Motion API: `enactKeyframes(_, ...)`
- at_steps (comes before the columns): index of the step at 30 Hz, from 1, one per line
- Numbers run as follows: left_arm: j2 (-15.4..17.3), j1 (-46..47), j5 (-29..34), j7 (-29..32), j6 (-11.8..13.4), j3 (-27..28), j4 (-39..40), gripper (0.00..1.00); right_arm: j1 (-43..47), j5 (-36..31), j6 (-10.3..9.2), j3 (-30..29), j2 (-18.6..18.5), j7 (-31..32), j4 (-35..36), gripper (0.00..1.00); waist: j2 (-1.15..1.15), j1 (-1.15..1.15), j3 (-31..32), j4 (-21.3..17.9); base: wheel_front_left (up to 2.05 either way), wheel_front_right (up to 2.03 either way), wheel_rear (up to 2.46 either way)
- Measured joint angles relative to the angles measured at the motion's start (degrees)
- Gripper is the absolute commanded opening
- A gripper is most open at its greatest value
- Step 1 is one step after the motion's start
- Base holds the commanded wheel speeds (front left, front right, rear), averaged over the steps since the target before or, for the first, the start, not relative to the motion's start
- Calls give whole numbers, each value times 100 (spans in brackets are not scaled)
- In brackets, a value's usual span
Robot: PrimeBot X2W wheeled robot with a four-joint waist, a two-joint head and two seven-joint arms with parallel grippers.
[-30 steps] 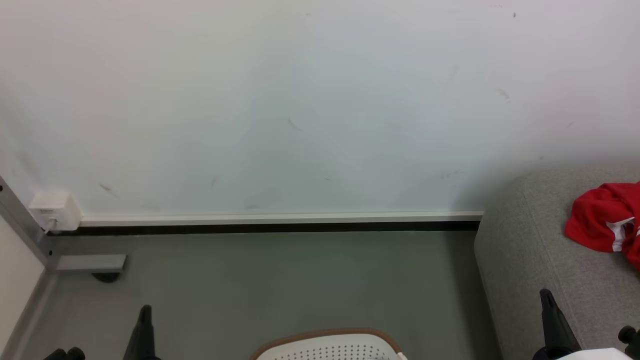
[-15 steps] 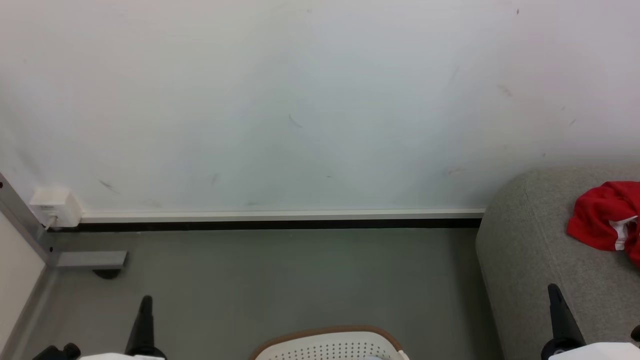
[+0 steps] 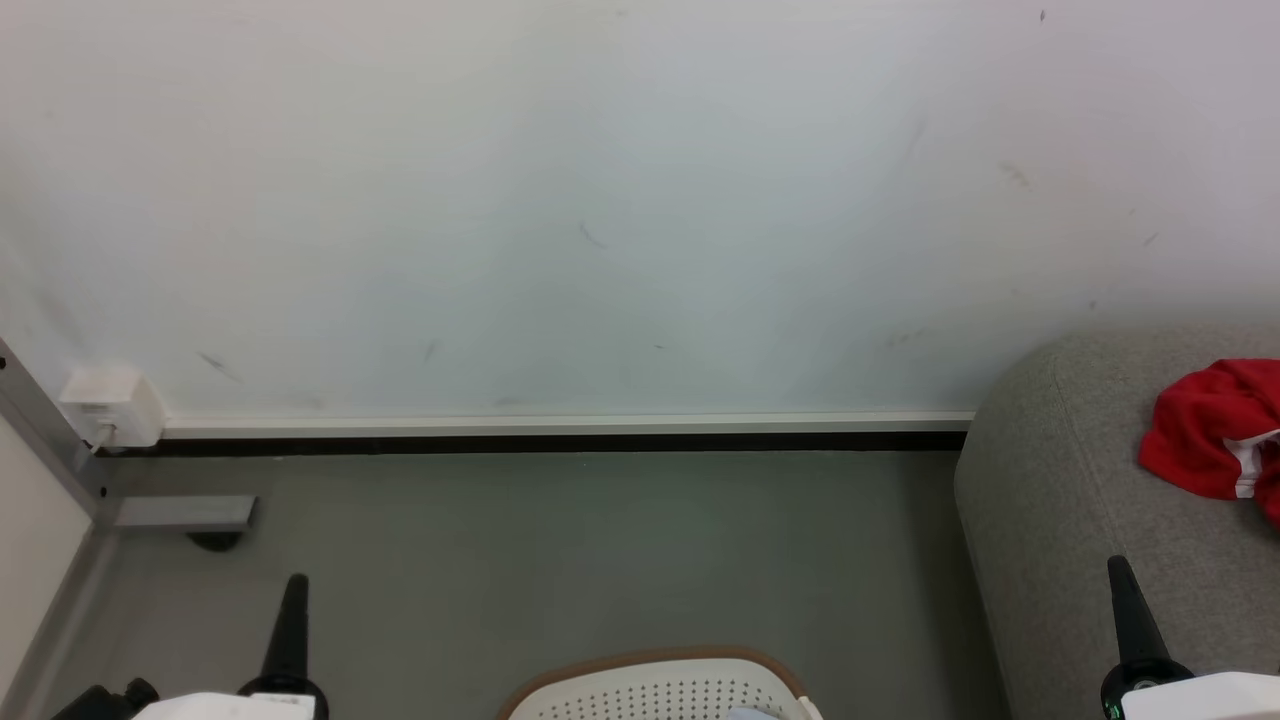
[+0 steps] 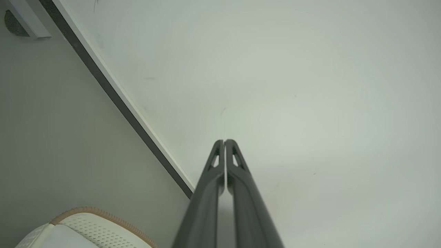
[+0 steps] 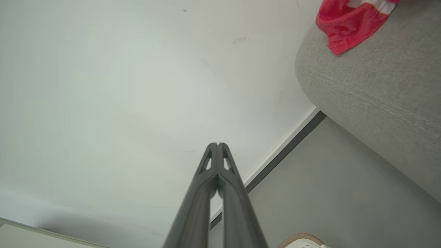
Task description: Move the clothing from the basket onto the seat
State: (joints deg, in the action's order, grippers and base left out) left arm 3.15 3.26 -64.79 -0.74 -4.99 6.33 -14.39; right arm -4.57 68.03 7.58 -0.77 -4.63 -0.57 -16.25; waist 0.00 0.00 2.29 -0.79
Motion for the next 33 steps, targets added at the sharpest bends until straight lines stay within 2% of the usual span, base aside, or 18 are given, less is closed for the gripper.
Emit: enactKeyframes(33,-24,158,-1633,430,48,16,220,0,-130,1490,-1,-315,80,406,85,0,0,0,-119,42,0,0,0)
